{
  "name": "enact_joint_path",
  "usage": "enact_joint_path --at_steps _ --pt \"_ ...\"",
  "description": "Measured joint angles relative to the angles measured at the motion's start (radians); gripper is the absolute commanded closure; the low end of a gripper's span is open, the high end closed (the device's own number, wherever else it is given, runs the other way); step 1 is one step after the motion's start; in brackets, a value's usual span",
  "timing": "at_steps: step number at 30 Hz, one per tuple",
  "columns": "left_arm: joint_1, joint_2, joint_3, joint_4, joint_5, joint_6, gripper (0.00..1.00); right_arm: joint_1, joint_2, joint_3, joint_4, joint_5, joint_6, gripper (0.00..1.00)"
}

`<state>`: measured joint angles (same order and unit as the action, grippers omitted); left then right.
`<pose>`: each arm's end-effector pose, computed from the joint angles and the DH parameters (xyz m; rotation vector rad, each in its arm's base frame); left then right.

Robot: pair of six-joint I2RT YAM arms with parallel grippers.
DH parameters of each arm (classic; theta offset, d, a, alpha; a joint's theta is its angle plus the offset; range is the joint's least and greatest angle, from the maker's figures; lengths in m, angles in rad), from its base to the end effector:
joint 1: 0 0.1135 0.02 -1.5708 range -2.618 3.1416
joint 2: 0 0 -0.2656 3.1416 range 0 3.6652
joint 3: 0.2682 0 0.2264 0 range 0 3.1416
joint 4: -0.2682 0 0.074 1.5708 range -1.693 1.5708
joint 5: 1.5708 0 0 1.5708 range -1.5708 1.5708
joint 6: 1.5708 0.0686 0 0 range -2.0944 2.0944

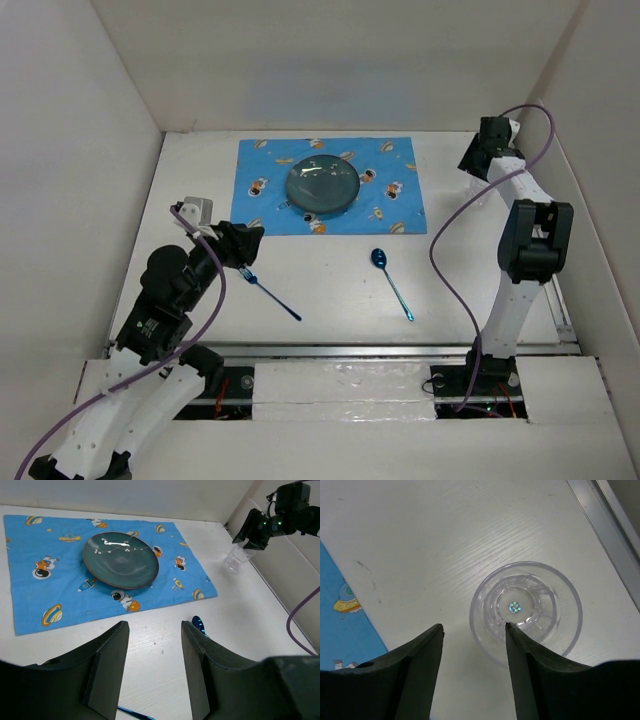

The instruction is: Set the dinner table for one person

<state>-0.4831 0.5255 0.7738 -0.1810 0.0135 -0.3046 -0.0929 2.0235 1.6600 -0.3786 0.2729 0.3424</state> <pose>0.1141 -0.0609 0.3681 0.1481 1.5304 -0.6407 0.4611 -0.0615 0.2361 0.6274 2.1986 -0.1860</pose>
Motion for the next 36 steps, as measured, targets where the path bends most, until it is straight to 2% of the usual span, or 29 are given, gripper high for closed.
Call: enact_joint_path --at_steps 1,5,6,7,8,12,20,23,28,36 --pt "0.0 0.0 0.0 0.0 0.007 0.0 0.58 0.002 0.023 0.031 -0.012 0.013 -0.007 0.57" --pt "0.0 0.002 0.0 0.0 0.018 0.0 0.58 0.01 0.103 0.139 -0.048 0.06 -0.03 0.8" --pt "0.0 0.002 0.0 0.0 0.022 0.0 0.58 0.011 0.124 0.165 -0.056 0.069 -0.034 0.8" --pt "0.0 0.002 0.0 0.0 0.024 0.0 0.58 0.013 0.14 0.185 -0.064 0.076 -0.035 0.94" --pt "0.0 0.003 0.0 0.0 0.026 0.0 0.58 0.014 0.159 0.209 -0.072 0.082 -0.038 1.0" --pt "0.0 0.012 0.0 0.0 0.026 0.0 0.58 0.016 0.217 0.303 -0.098 0.095 -0.048 1.0" --pt "0.0 0.045 0.0 0.0 0.025 0.0 0.58 0.062 0.204 0.332 -0.109 0.087 -0.083 1.0" --pt "0.0 0.054 0.0 0.0 0.023 0.001 0.58 0.125 0.237 0.49 -0.16 0.065 -0.114 1.0" --pt "0.0 0.056 0.0 0.0 0.011 0.001 0.58 0.234 0.316 0.766 -0.129 0.003 -0.15 1.0" --pt "0.006 0.08 0.0 0.003 0.008 0.002 0.58 0.284 0.494 0.909 -0.084 -0.062 -0.174 1.0"
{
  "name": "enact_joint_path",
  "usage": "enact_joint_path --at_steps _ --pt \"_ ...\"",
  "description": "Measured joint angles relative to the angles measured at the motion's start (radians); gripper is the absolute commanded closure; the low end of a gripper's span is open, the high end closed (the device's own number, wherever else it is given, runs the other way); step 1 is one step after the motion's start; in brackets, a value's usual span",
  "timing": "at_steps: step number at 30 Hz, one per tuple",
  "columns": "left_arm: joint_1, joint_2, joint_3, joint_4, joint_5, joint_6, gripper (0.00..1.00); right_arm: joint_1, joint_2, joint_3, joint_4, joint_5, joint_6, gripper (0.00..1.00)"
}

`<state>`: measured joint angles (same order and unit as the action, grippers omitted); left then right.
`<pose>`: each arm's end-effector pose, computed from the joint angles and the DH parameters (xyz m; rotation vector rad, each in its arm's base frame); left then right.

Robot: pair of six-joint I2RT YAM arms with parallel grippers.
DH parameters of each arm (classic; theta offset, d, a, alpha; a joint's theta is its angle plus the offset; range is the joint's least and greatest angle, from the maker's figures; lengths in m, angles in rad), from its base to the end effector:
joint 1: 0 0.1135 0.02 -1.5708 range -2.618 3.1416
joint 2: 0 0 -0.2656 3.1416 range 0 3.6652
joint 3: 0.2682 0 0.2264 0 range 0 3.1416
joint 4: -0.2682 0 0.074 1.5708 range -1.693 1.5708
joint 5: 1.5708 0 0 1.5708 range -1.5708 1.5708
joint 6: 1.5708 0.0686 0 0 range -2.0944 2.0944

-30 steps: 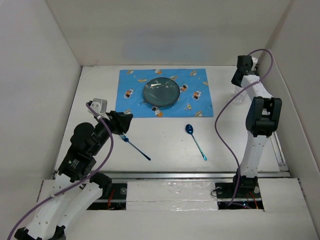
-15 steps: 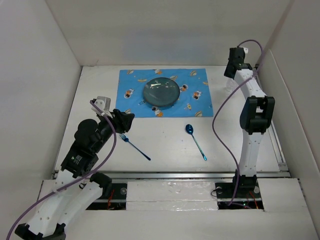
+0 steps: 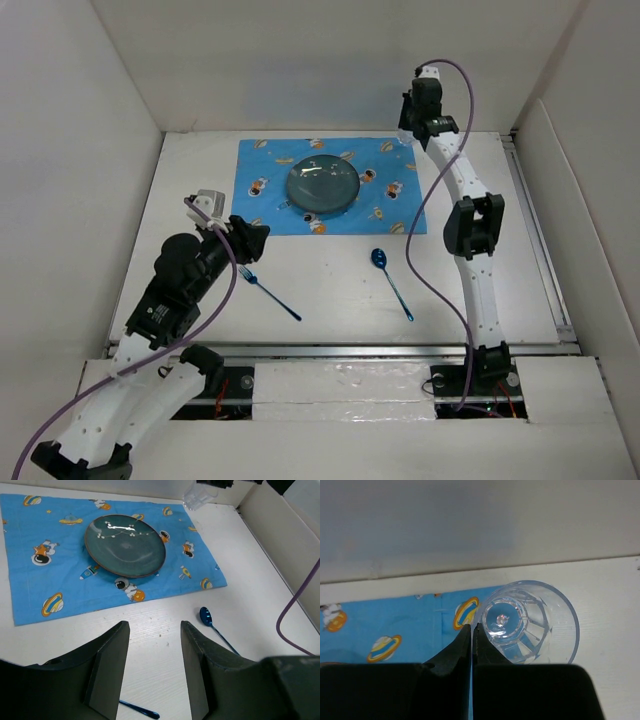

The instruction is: Set the dinner table for one person

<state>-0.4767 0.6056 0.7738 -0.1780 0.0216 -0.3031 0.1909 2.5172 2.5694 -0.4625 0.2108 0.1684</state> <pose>0.1321 -0.0699 0.3590 0.1573 1.6080 -0.6242 0.5719 0.0959 0.2838 0.1143 1.9683 0.0256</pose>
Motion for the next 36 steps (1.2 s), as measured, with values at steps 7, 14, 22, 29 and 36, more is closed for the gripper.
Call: enact_joint_path --at_steps 7,14,22,29,36 --pt "0.022 0.01 0.0 0.001 0.002 0.003 0.58 0.0 0.117 0.014 0.008 -0.004 -0.022 1.0" --pt "0.027 0.015 0.0 0.001 0.002 0.004 0.58 0.008 0.127 0.033 0.044 -0.001 -0.027 0.88" --pt "0.027 0.015 0.0 0.002 0.004 0.006 0.58 0.017 0.127 0.014 0.091 0.014 -0.034 0.45" --pt "0.027 0.014 0.0 0.001 0.005 0.006 0.59 0.02 -0.045 -0.187 0.098 0.009 -0.034 0.44" --pt "0.027 -0.006 0.0 0.002 0.011 0.002 0.97 0.078 -0.716 -0.865 0.262 -0.017 -0.008 1.0"
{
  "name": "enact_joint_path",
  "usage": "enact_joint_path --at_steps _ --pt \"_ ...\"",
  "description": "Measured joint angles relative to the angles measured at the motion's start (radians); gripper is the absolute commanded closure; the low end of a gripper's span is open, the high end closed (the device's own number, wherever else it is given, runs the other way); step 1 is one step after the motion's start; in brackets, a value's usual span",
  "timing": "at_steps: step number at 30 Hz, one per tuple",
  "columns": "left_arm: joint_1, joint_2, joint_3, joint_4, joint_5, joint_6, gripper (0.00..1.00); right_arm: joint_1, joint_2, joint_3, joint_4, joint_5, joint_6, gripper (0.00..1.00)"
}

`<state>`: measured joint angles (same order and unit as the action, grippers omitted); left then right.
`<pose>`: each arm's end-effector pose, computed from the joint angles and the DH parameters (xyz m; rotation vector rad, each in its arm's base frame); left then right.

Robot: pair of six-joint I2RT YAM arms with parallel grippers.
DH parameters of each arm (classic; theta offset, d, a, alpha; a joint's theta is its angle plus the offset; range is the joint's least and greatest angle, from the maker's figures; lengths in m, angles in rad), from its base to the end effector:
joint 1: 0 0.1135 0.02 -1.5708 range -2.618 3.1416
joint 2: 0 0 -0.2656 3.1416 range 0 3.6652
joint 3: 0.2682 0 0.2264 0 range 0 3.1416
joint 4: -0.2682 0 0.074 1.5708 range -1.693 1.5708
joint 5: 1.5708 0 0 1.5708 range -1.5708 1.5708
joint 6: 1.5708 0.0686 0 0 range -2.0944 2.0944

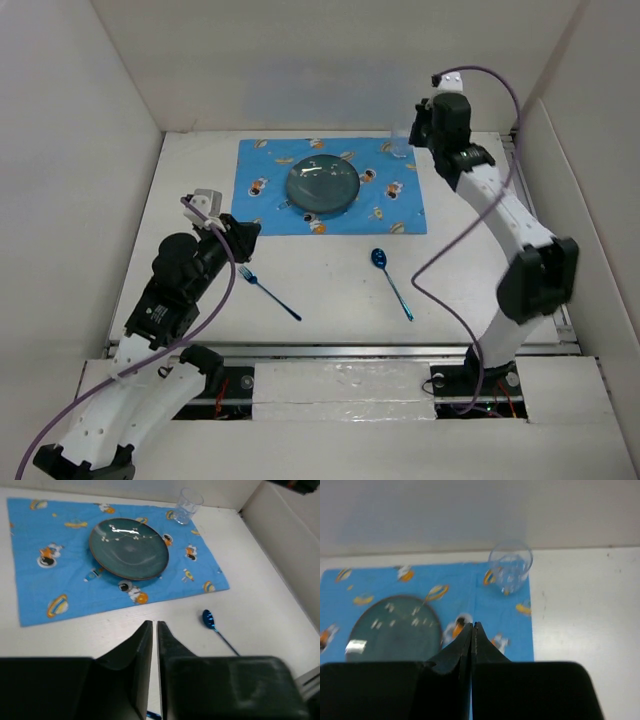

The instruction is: Set the dinner table for one person

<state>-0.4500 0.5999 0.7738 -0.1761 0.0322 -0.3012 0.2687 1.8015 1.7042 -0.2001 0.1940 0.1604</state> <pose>0.1323 -0.0664 0.3600 0.1451 1.5998 -0.6120 0.4267 0.1038 0.3692 0.0330 1.8638 0.1159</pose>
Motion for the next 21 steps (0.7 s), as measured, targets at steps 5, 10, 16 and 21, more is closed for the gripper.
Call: enact_joint_path --at_steps 5,10,16,21 --pt "0.0 -0.022 0.0 -0.001 0.001 0.004 1.0 0.141 -0.498 -0.562 0.171 -0.042 0.094 1.0" --pt "0.0 -0.035 0.0 0.0 0.015 0.004 0.95 0.248 -0.635 -0.919 0.126 -0.019 0.21 0.81" --pt "0.0 -0.048 0.0 -0.001 0.019 0.0 0.79 0.349 -0.724 -1.117 -0.003 0.011 0.287 0.57" --pt "0.0 -0.049 0.0 0.0 0.031 -0.002 0.75 0.359 -0.674 -1.124 -0.002 0.011 0.316 0.55"
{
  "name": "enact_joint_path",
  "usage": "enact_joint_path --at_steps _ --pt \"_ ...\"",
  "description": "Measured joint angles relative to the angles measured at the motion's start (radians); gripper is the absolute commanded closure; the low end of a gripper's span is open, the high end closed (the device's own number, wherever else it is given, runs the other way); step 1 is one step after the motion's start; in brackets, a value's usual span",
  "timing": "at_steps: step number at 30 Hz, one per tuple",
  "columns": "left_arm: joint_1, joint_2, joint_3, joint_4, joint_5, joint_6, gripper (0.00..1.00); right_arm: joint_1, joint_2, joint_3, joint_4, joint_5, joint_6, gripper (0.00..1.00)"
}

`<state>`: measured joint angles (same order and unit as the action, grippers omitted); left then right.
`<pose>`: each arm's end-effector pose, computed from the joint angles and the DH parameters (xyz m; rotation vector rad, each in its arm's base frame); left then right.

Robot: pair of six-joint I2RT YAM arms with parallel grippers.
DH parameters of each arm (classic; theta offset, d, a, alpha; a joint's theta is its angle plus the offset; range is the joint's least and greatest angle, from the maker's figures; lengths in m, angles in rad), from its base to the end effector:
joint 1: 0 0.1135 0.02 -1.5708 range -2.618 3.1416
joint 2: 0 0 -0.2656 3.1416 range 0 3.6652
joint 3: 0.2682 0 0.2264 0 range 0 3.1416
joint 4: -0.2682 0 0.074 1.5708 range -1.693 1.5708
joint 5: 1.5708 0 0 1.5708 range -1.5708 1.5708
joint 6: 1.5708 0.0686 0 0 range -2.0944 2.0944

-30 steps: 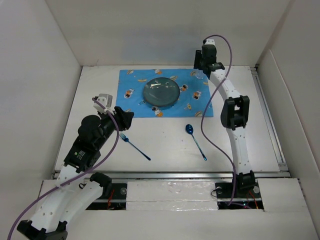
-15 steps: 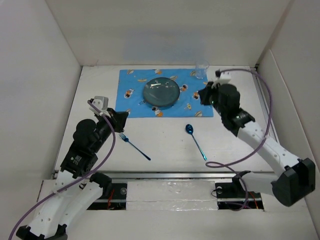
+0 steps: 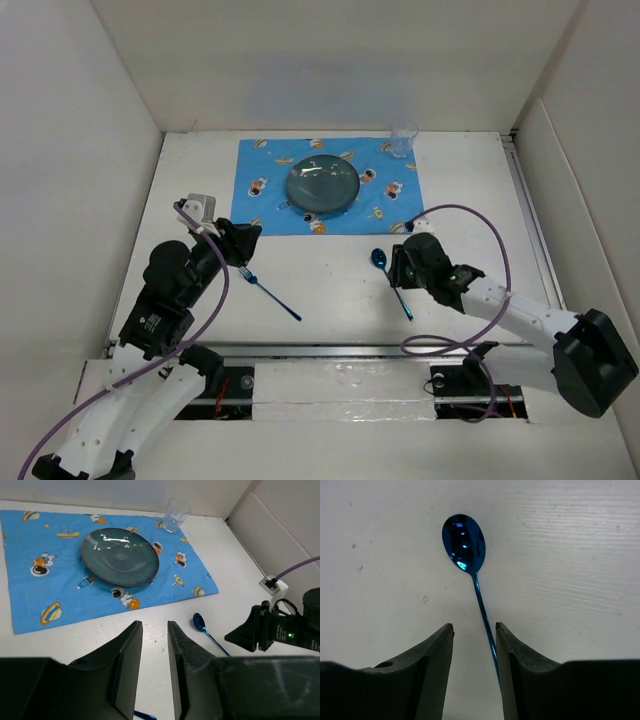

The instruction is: Set the dinner table for one person

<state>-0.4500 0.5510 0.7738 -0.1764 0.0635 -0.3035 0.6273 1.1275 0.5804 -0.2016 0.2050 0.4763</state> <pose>0.1203 -0.0629 0.3659 0.1658 1.5511 -0.6469 0.1921 0.1220 0.1950 -0.0713 2.3214 0.3269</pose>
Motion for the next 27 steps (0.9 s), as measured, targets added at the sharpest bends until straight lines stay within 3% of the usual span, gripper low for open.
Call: enact_joint_path --at_steps 8,15,17,18,27 --pt "0.0 0.001 0.0 0.0 0.006 0.0 0.74 0.042 0.183 0.023 -0.008 0.017 0.026 0.56" --pt "0.0 -0.011 0.0 0.0 0.007 0.0 0.74 0.047 0.307 0.089 -0.003 0.032 0.026 0.86" --pt "0.0 -0.011 0.0 0.0 0.007 0.0 0.74 0.057 0.319 0.096 0.0 0.043 0.03 0.88" --pt "0.0 -0.011 0.0 0.0 0.007 0.0 0.74 0.065 0.32 0.097 0.0 0.048 0.035 0.98" --pt "0.0 -0.018 0.0 0.0 0.008 0.0 0.74 0.133 0.348 0.129 -0.019 0.121 0.053 1.0"
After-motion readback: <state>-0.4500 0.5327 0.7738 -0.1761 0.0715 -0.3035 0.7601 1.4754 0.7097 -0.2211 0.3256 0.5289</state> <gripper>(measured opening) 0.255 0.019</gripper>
